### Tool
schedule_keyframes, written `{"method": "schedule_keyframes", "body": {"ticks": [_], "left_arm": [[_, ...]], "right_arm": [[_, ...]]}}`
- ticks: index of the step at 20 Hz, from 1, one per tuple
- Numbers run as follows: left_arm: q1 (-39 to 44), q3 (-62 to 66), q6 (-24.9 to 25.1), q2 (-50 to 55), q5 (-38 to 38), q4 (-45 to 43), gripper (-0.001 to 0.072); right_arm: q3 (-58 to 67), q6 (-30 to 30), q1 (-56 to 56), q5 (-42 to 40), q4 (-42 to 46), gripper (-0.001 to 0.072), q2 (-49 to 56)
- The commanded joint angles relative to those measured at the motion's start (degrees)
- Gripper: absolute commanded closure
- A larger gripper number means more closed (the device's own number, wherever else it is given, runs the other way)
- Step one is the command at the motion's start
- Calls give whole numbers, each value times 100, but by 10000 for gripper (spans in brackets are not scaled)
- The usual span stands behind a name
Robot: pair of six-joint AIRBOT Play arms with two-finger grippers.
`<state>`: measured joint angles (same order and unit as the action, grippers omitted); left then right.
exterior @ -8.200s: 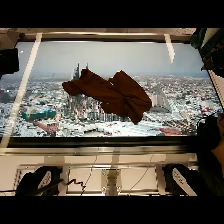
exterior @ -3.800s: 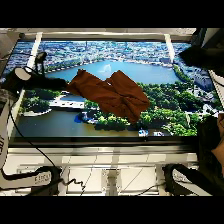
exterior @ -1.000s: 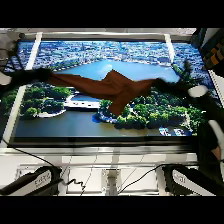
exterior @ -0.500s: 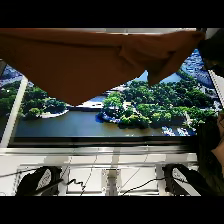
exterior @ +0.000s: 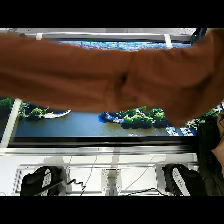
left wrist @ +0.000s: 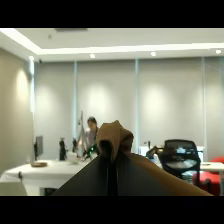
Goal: Fold the clothes and pants, and hang the long-sleeved shirts on hangers.
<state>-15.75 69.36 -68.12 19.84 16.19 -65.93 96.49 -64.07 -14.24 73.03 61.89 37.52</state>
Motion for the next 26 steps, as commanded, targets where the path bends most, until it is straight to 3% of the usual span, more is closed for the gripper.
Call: {"method": "schedule_keyframes", "body": {"ticks": [1,5,9,11,16,22,23,24,25,26], "left_arm": [[-7,-26,0,-291,999,-308,691],[-7,-520,0,531,2549,-306,691],[87,-1169,28,2260,2844,46,690],[348,-1204,28,3257,2881,155,690],[1482,-1202,562,5169,1738,450,691],[2227,-1202,557,5805,-833,448,682],[2229,-1202,560,5803,-898,448,597],[2223,-1202,557,5796,-846,450,231],[2197,-1202,531,5779,-715,461,11],[2153,-1202,535,5722,-450,461,-3]], "right_arm": [[61,-199,-4,1058,131,694,-402],[-990,-839,-4,1357,105,694,-400],[-3139,-1021,-4,1104,-66,694,-339],[-4323,-1021,-4,166,-76,694,-245],[-6358,-1025,0,-3775,-472,694,229],[-6373,-1025,0,-5663,-973,683,1386],[-6373,-1025,0,-5689,-968,589,1558],[-6373,-1021,0,-5685,-957,355,1703],[-6373,-1021,0,-5696,-955,152,1801],[-6367,-1019,0,-5698,-931,118,1845]]}}
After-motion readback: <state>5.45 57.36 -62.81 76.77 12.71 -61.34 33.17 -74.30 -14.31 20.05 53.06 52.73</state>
